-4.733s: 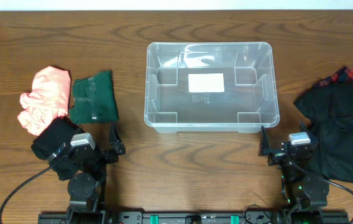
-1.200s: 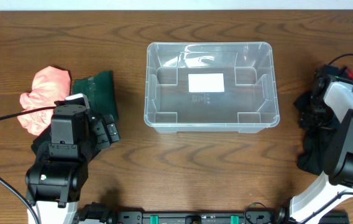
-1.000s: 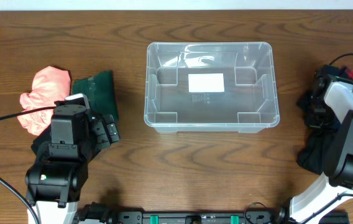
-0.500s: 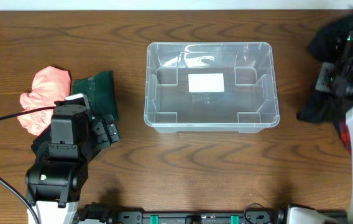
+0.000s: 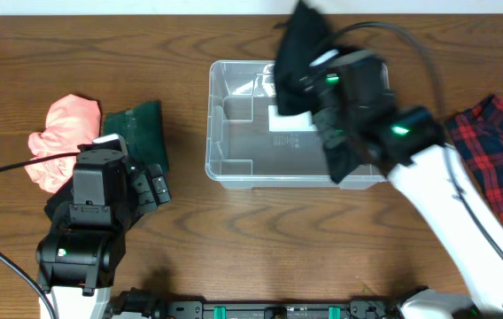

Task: Pack container
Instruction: 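Carry the black garment into the bin and release it, then return the right gripper and grasp the red plaid shirt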

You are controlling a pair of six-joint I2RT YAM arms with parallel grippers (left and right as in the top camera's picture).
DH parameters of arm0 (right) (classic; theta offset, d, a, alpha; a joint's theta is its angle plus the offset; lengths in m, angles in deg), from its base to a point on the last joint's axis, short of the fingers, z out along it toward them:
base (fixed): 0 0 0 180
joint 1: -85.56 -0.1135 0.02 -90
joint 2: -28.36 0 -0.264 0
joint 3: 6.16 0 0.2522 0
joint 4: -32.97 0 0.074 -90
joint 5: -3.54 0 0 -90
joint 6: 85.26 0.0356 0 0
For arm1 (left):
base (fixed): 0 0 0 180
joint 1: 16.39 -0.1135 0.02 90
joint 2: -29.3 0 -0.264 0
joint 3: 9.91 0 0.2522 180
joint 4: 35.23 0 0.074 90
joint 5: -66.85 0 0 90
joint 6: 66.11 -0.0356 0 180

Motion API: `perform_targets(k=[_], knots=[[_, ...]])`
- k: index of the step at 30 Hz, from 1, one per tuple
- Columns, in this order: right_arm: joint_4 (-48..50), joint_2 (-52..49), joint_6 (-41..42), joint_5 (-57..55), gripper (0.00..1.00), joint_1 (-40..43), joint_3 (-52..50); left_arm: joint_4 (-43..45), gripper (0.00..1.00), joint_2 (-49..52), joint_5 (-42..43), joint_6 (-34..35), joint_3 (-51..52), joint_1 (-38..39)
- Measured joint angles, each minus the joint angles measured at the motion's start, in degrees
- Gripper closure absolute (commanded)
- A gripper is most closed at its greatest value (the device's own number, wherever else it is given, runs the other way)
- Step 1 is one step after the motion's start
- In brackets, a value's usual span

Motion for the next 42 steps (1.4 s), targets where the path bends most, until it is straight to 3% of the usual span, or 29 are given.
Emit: perform_targets(k=[8, 9, 10, 17, 23, 26, 29, 36, 42], knots=[[0.5, -17.3, -1.5, 0.3, 0.98, -3.4, 0.0, -0.7, 0.02, 0.0, 0.0, 0.9, 0.0, 0.0], [0.5, -18.7, -1.6, 0.3, 0.68, -3.4, 0.0, -0.7, 0.02, 0.0, 0.0, 0.9, 0.0, 0.0], [0.5, -19.8, -1.5, 0.4, 0.01, -3.4, 0.0, -0.7, 0.02, 0.0, 0.0, 0.9, 0.0, 0.0], [0.0, -16.8, -1.4, 0.9, 0.01, -3.4, 0.5, -0.7, 0.02, 0.0, 0.0, 1.0, 0.0, 0.0], [2.4, -0.5, -0.9, -4.5, 0.01, -0.6, 3.0, -0.7, 0.02, 0.0, 0.0, 1.0, 0.0, 0.0], [0.0, 9.0, 1.4, -9.5, 0.01, 7.6, 5.4, -0.7, 0.02, 0.0, 0.0, 1.0, 0.0, 0.0], [-4.0, 11.8, 3.5, -12.4, 0.01, 16.6, 5.7, -0.7, 0.02, 0.0, 0.0, 1.0, 0.0, 0.0], [-3.9, 3.5, 3.5, -15.2, 0.01, 39.7, -0.5, -0.7, 0.02, 0.0, 0.0, 1.0, 0.0, 0.0], [-0.7, -10.7, 2.4, -15.2, 0.01, 51.3, -6.1, -0.7, 0.02, 0.0, 0.0, 1.0, 0.0, 0.0]])
